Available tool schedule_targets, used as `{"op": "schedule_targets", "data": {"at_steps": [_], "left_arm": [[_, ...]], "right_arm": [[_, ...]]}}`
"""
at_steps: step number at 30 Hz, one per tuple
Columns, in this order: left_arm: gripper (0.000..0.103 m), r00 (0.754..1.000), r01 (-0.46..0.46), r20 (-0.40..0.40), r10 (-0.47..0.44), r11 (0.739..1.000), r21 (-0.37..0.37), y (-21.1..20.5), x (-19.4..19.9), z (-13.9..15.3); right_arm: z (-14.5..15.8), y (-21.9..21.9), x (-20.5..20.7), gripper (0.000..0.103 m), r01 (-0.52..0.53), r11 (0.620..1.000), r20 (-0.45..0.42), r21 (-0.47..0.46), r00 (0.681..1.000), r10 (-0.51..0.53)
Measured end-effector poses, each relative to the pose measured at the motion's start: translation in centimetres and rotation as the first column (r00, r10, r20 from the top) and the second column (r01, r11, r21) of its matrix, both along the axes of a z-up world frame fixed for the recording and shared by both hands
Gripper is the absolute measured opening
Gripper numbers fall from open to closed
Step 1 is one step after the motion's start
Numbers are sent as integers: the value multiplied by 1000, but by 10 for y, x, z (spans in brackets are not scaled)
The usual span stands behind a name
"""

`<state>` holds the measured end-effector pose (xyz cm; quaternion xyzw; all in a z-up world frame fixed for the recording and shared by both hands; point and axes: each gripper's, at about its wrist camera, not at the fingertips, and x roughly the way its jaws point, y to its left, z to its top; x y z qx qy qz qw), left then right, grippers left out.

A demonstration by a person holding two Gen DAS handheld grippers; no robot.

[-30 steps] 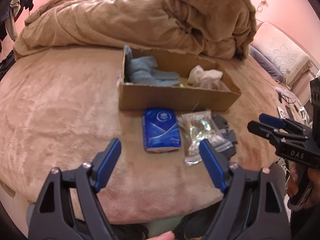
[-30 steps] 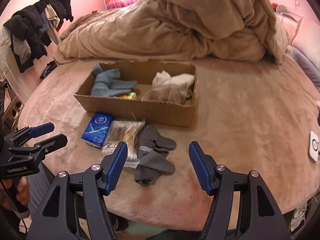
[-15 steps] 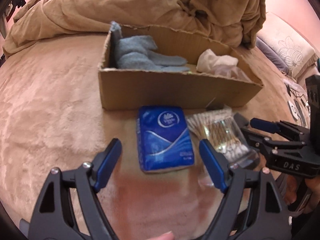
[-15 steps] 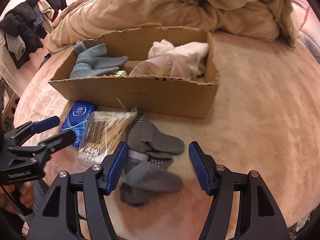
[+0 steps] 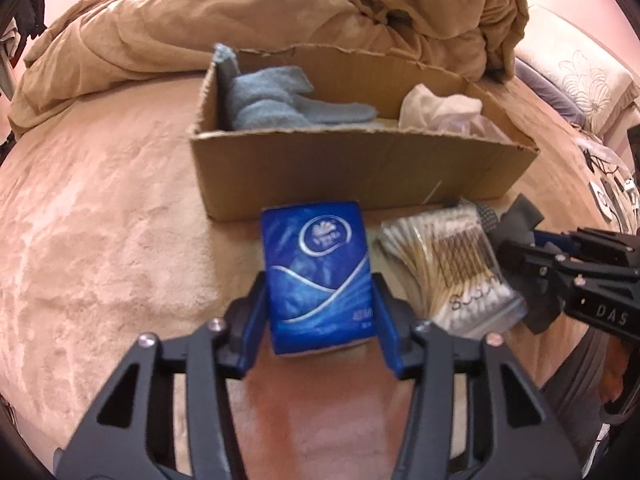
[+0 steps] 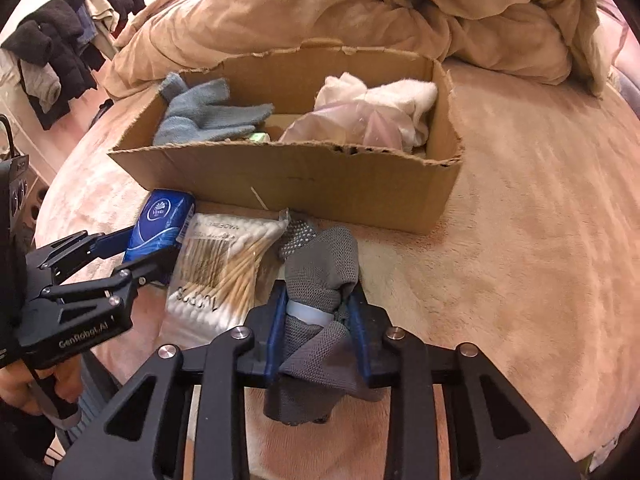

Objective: Organize objects
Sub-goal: 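Grasp the blue tissue pack with the left tool while the right grasps the grey gloves, then lower the blue tissue pack and grey gloves into the box and open both tools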

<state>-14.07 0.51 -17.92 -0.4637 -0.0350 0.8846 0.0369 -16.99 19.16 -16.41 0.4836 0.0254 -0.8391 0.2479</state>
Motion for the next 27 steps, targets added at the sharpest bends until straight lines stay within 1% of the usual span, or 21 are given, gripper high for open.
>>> {"op": "schedule_targets", "data": {"at_steps": [6, 10, 19, 27], "left_arm": [[48, 999, -20, -43, 20, 1000, -2, -3, 22, 24], [48, 998, -26, -61, 27, 1000, 17, -8, 38, 46], [48, 989, -22, -148, 26, 999, 26, -11, 73, 102], [48, 981, -40, -188, 52, 997, 62, -21, 90, 134]], "right_arm": [[22, 9, 11, 31, 18, 1000, -44, -12, 999, -19], [42, 13, 23, 31, 24, 999, -75, -24, 997, -25], [92, 19, 54, 31, 6, 998, -146, -68, 989, -16], [129, 16, 66, 31, -24, 997, -212, -78, 977, 7]]}}
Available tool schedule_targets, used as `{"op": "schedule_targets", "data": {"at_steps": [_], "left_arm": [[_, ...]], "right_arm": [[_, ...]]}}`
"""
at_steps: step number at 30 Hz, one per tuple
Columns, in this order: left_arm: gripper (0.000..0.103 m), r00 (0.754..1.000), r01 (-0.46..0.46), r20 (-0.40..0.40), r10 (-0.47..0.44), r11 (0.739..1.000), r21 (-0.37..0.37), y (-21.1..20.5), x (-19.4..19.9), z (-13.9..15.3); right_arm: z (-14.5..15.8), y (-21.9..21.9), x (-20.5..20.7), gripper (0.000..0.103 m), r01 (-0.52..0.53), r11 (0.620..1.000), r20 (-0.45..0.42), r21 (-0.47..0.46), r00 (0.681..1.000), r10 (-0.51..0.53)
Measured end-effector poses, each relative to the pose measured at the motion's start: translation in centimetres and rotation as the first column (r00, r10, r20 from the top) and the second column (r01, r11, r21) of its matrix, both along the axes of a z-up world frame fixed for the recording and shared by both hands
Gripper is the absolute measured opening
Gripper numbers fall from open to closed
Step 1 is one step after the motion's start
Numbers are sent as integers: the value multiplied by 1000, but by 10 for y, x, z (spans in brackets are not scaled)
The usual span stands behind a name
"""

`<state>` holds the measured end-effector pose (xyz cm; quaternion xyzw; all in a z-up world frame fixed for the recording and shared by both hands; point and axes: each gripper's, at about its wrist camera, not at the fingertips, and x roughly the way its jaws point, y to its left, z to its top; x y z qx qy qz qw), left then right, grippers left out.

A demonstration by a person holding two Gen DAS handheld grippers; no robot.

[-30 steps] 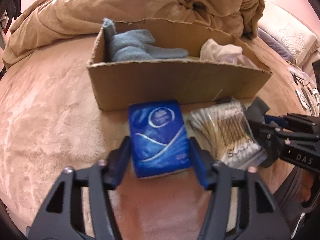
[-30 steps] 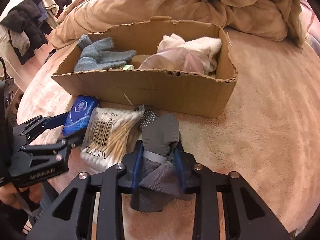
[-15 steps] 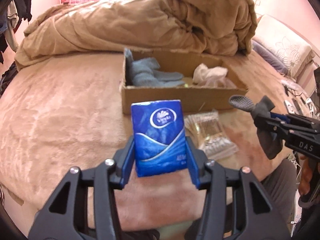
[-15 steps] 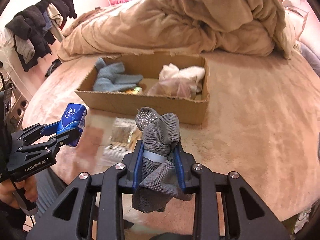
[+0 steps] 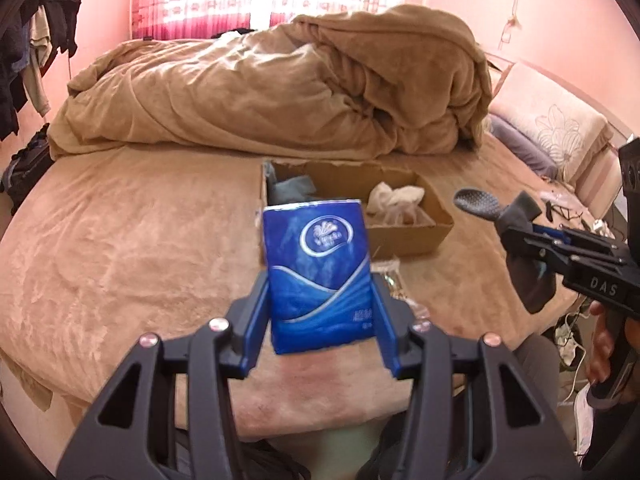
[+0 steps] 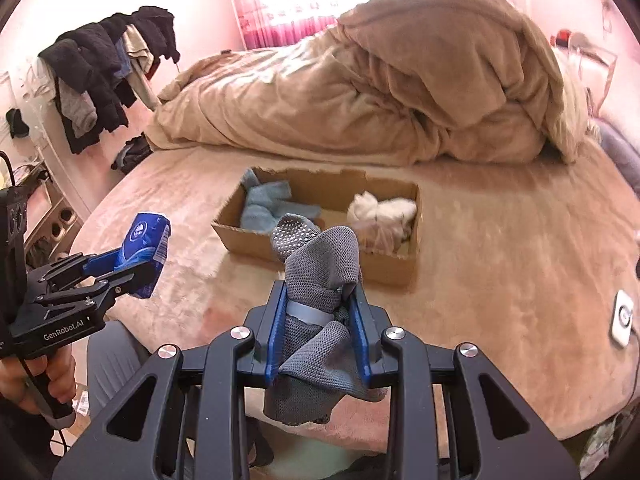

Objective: Organize objects
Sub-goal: 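Lower the blue tissue pack and grey gloves into the box and open both tools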

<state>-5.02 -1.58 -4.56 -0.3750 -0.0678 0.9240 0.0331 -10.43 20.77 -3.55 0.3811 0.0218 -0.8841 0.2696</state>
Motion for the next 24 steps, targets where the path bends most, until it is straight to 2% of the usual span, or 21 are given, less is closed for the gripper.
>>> {"op": "schedule_targets", "data": {"at_steps": [12, 24], "left_arm": [[48, 996, 4, -93, -3, 1000, 2, -6, -6, 46], [48, 992, 29, -127, -29, 1000, -1, -7, -50, 53]], "right_arm": [[40, -16, -6, 31, -28, 999, -78, -30, 997, 26], [44, -33, -38, 31, -44, 998, -95, -37, 995, 40]]}}
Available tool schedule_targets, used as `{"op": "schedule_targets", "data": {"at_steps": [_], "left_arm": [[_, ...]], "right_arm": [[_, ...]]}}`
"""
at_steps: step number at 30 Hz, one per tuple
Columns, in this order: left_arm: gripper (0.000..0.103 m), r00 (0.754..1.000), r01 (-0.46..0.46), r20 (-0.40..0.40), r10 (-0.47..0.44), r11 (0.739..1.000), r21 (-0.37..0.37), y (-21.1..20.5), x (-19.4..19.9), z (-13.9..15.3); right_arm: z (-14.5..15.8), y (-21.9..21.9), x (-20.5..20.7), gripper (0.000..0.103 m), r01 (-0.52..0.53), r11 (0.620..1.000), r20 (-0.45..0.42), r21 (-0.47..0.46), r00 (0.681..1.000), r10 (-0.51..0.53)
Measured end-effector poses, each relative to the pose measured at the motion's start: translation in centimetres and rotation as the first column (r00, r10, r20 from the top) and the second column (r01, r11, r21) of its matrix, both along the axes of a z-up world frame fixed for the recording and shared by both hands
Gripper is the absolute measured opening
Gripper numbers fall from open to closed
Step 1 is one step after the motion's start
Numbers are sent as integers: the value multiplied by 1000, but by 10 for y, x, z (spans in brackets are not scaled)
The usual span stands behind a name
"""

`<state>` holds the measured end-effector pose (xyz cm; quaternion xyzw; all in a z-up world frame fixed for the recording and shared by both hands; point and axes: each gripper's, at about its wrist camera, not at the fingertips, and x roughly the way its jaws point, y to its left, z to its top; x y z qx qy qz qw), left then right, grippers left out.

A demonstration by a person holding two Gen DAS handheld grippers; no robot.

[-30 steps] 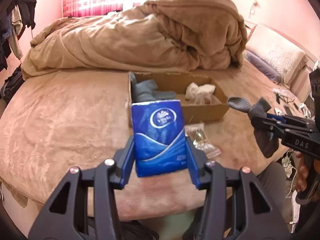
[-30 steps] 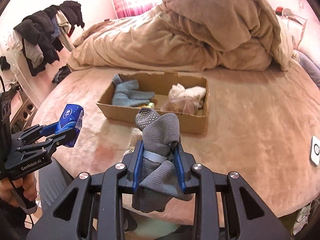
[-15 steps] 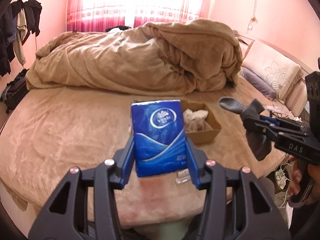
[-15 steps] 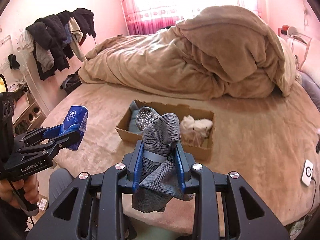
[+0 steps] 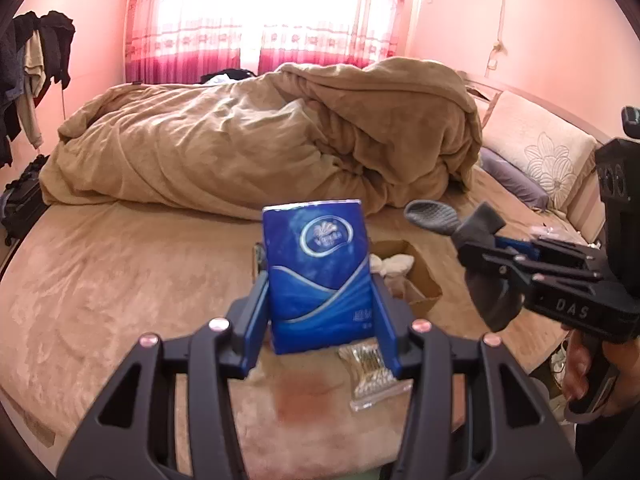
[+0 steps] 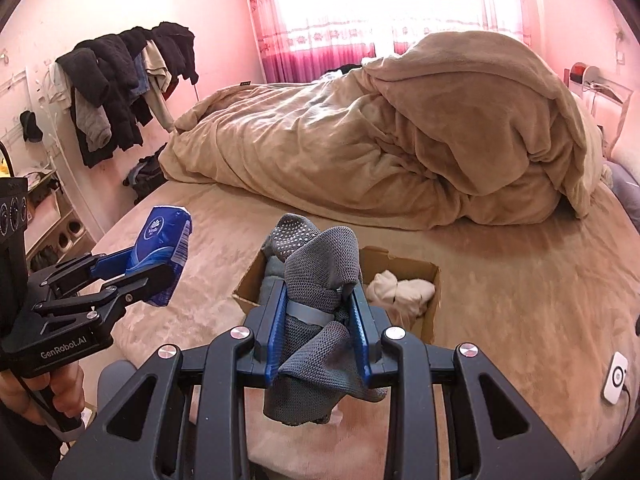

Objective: Organize objects
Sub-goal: 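Lower the blue tissue pack and grey gloves into the box and open both tools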

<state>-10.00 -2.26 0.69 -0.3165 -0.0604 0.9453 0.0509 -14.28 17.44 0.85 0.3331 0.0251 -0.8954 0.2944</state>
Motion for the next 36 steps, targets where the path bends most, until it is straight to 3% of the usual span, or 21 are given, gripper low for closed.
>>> {"op": "schedule_targets", "data": {"at_steps": [15, 22, 31, 36], "left_arm": [[48, 995, 19, 94, -20, 1000, 15, 6, -82, -68], [48, 986, 56, 153, -58, 998, 22, 12, -119, -107], [50, 972, 86, 222, -79, 996, -20, 28, -144, -144], [52, 971, 54, 236, -49, 998, -16, 27, -143, -143]], "right_arm": [[-48, -27, -68, 31, -10, 1000, 78, 18, 997, 9], [-90, -40, -105, 31, -10, 1000, 159, 29, 987, 5], [-123, -47, -132, 33, -24, 999, 213, 29, 977, 17], [-125, -46, -134, 51, -30, 999, 226, 17, 974, 25]]}}
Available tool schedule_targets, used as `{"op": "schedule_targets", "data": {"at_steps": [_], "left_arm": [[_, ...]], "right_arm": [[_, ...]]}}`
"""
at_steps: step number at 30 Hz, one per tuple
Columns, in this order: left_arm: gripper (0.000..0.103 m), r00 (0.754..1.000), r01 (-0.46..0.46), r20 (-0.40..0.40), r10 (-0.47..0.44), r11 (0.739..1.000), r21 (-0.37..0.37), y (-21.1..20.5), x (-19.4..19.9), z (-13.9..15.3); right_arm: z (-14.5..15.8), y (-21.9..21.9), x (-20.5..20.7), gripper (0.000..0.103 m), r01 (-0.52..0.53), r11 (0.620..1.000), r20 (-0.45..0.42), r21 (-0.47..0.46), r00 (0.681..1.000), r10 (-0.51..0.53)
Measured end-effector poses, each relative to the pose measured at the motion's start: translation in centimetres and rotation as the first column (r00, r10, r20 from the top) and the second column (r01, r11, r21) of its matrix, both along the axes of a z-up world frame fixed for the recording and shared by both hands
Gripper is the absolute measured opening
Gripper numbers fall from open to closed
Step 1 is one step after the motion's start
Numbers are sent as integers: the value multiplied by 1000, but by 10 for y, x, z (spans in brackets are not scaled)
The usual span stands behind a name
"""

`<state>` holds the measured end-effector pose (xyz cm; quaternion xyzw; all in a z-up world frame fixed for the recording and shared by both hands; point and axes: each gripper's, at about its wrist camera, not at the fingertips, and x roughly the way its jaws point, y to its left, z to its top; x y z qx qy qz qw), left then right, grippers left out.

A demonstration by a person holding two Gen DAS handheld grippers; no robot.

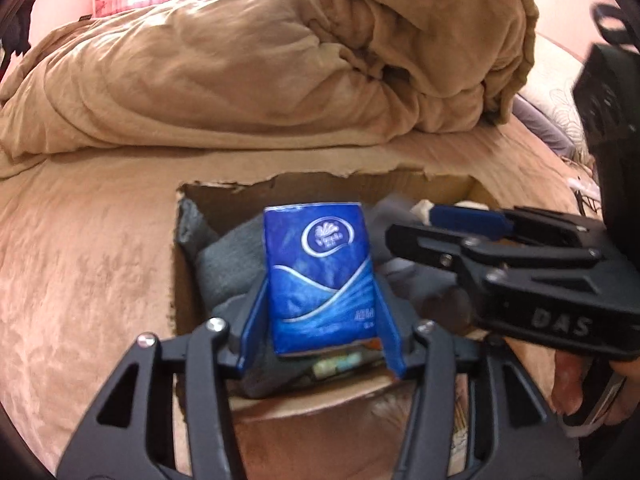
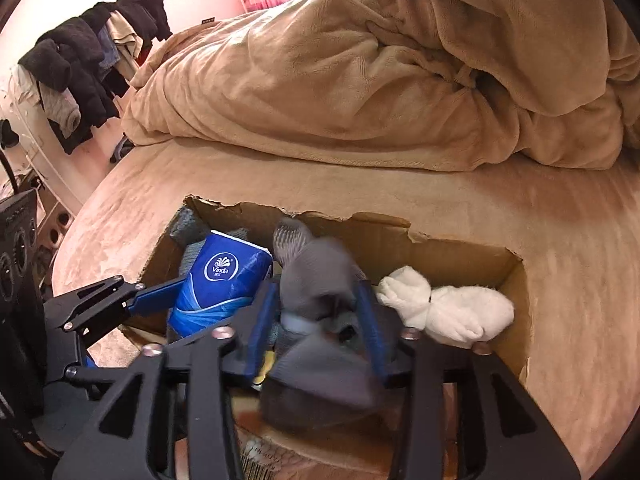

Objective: Organize objects
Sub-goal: 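Lower the blue tissue pack and grey gloves into the box and open both tools, then grasp the bag of cotton swabs with the right tool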

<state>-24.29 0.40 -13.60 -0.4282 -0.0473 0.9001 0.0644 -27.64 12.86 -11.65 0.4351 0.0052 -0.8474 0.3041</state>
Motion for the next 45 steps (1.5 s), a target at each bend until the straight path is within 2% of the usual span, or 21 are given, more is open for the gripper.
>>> {"op": "schedule_targets", "data": {"at_steps": [3, 8, 12, 19, 26, 31, 33, 36, 39, 45], "left_arm": [[56, 1000, -15, -12, 15, 1000, 3, -3, 7, 9], [58, 998, -28, -50, 28, 1000, 1, -7, 23, 31], [65, 994, -67, -90, 69, 997, 29, -14, 43, 50], [65, 987, -82, -134, 87, 995, 49, -18, 86, 78], [65, 982, -75, -169, 82, 996, 50, -16, 122, 102], [67, 980, -81, -177, 90, 995, 53, -14, 148, 110], [74, 979, -87, -178, 96, 995, 58, -13, 158, 112], [76, 979, -87, -181, 98, 994, 64, -11, 171, 113], [76, 979, -86, -180, 96, 995, 59, -10, 181, 114], [77, 978, -97, -180, 108, 993, 65, -10, 201, 110]], "right_arm": [[9, 3, 7, 52, 8, 1000, -23, -14, 1000, -8], [32, 14, 23, 52, 25, 999, -67, -20, 997, -26], [49, 22, 37, 52, 42, 999, -91, -25, 995, -44], [78, 39, 73, 53, 65, 998, -143, -24, 987, -68], [93, 52, 106, 53, 89, 996, -172, -5, 981, -88], [106, 63, 131, 54, 97, 995, -201, 1, 975, -95], [109, 67, 140, 54, 102, 995, -206, 3, 974, -99], [112, 72, 152, 55, 109, 994, -211, 5, 972, -105], [113, 77, 164, 66, 114, 993, -216, 6, 970, -110], [111, 82, 183, 72, 118, 993, -228, 25, 968, -109]]}}
